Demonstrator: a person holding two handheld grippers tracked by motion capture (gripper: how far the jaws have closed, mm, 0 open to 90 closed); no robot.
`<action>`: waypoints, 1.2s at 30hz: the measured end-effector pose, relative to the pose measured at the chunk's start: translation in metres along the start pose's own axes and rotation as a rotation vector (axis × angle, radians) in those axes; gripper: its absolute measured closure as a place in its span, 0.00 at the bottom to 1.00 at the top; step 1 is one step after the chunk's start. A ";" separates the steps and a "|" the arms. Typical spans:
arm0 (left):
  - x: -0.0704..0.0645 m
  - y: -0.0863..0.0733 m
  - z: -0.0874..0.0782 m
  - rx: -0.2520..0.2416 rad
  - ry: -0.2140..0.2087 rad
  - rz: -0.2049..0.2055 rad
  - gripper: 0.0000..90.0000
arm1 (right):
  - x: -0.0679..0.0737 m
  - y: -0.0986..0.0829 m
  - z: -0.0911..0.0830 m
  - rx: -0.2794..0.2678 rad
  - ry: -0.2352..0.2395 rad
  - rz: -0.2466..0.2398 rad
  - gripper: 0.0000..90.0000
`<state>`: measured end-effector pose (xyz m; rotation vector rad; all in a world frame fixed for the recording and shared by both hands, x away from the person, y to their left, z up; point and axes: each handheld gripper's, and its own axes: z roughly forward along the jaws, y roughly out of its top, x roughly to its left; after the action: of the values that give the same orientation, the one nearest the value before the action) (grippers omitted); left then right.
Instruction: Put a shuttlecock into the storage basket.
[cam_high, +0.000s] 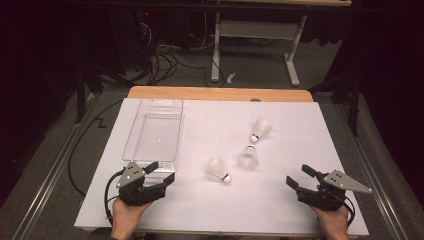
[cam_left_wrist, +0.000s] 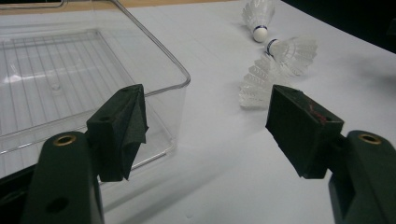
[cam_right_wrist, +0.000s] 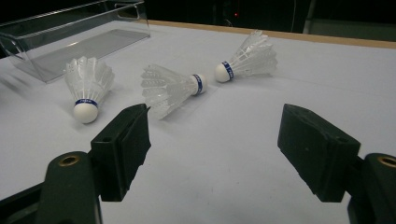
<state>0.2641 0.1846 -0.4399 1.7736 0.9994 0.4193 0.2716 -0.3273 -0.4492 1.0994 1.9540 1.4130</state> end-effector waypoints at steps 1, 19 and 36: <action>-0.001 0.000 0.000 0.003 -0.002 0.004 0.33 | 0.000 0.000 0.000 0.000 0.000 -0.001 0.28; -0.007 0.009 0.006 0.001 -0.013 0.019 0.33 | 0.000 0.000 0.000 -0.002 0.000 -0.003 0.28; -0.019 0.021 0.024 0.006 -0.046 0.044 0.34 | 0.001 0.000 0.000 0.001 0.002 -0.001 0.28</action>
<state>0.2786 0.1524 -0.4282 1.8055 0.9319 0.4021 0.2712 -0.3267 -0.4491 1.0976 1.9566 1.4136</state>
